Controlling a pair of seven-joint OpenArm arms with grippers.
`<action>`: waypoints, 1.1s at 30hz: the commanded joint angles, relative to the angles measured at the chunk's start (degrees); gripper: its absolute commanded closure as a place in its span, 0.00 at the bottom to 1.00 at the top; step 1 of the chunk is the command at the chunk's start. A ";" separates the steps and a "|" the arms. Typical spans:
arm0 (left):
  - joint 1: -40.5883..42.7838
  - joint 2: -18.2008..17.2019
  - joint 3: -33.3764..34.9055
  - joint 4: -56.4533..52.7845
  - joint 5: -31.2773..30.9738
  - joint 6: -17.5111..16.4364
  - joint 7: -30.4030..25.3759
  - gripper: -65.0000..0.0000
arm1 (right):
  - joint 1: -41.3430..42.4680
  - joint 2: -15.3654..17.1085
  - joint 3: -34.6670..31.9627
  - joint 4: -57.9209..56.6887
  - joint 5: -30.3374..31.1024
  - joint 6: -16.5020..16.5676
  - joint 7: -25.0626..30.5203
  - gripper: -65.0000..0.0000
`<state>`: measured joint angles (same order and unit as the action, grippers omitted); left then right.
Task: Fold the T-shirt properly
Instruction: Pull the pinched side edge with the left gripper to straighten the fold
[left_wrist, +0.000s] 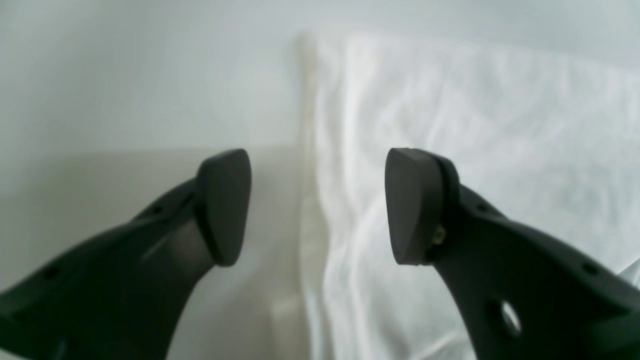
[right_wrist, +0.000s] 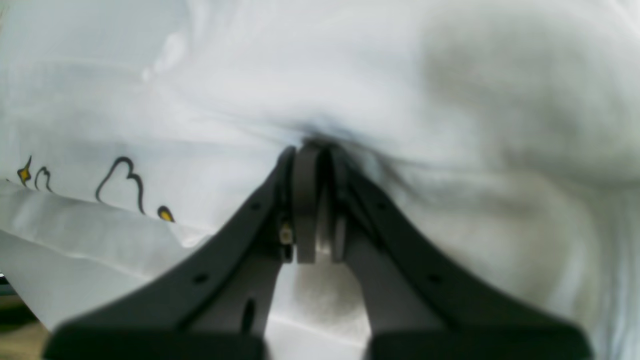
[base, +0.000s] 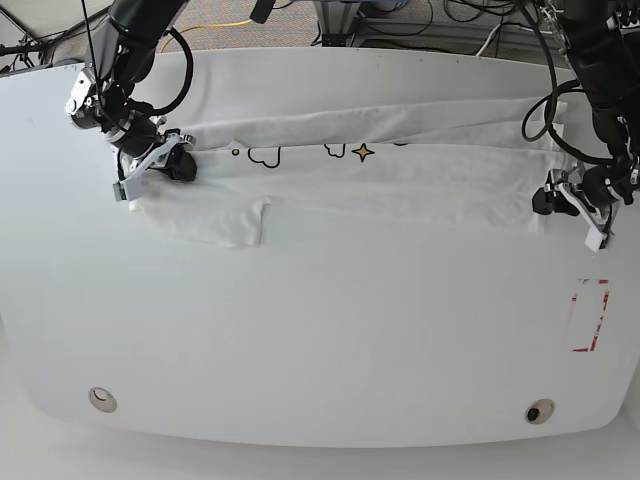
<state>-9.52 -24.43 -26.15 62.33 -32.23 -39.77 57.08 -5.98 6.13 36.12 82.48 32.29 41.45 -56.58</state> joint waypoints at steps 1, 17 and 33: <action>-1.07 -1.20 -0.09 -1.45 -0.96 -0.23 -1.56 0.39 | -0.75 0.33 -0.03 0.29 -5.61 -1.45 -4.30 0.94; -6.44 1.26 7.73 -8.74 -1.22 -0.23 -3.67 0.47 | 0.22 0.33 -0.03 0.82 -5.61 -1.45 -4.57 0.94; -6.26 -0.15 7.82 -7.16 -1.31 -0.23 -3.76 0.94 | 0.75 0.42 -0.29 0.64 -5.88 -1.45 -4.48 0.94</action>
<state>-15.07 -23.42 -18.15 53.15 -34.24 -40.12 52.88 -4.95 6.07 35.92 83.15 30.87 41.39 -57.84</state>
